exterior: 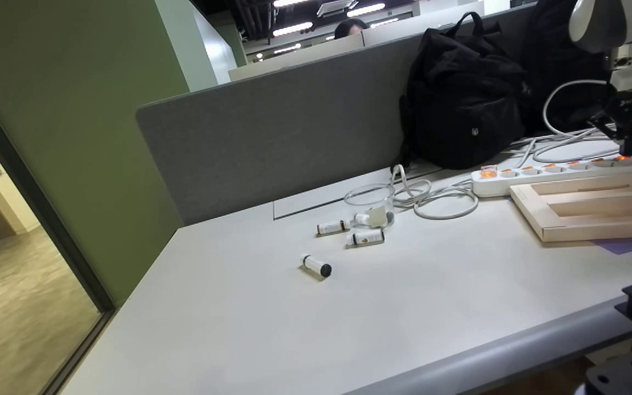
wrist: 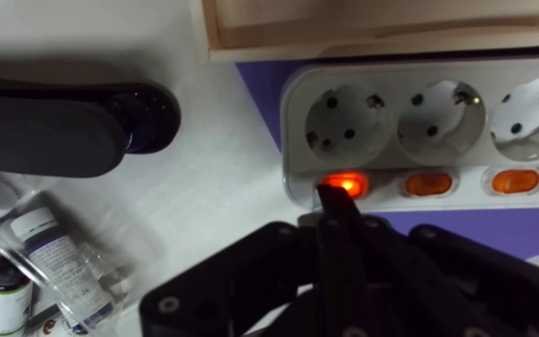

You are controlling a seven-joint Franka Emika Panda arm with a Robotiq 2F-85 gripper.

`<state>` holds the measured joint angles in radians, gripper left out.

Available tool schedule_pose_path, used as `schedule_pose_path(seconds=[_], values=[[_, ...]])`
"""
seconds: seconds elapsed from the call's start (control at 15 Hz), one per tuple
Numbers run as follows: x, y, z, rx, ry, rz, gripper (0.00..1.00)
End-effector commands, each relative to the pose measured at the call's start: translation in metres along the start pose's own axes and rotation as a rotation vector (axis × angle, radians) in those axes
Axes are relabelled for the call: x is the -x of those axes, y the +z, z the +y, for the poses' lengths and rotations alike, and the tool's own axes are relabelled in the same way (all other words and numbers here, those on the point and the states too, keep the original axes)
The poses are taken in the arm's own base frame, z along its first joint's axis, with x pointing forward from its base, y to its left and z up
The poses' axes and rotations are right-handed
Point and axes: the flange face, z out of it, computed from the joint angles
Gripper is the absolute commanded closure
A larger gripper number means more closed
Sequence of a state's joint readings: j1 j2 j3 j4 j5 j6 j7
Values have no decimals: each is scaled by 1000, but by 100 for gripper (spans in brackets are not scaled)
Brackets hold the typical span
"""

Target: Turn on the last switch on the extension cord

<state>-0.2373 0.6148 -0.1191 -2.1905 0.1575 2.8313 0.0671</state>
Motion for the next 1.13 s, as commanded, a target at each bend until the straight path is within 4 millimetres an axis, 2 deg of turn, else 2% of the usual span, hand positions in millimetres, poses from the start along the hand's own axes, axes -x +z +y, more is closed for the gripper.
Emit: schedule_pose_path(seconds=[0.0,0.2,0.33,0.6,0.67,0.73,0.87,0.93,1.07], values=[[-4,15,5,-11,2,12,100],[-7,6,1,-28,-10,10,100],[-13,-16,-6,-53,-35,9,100],[-25,-78,-29,-93,-145,-1,100],[-27,-95,-33,-102,-171,-26,91],[-29,-109,-36,-108,-193,-61,73],[-29,-135,-36,-101,-217,-141,61],[-28,-112,-39,-97,-198,-97,79],[-29,-135,-38,-105,-210,-126,65]])
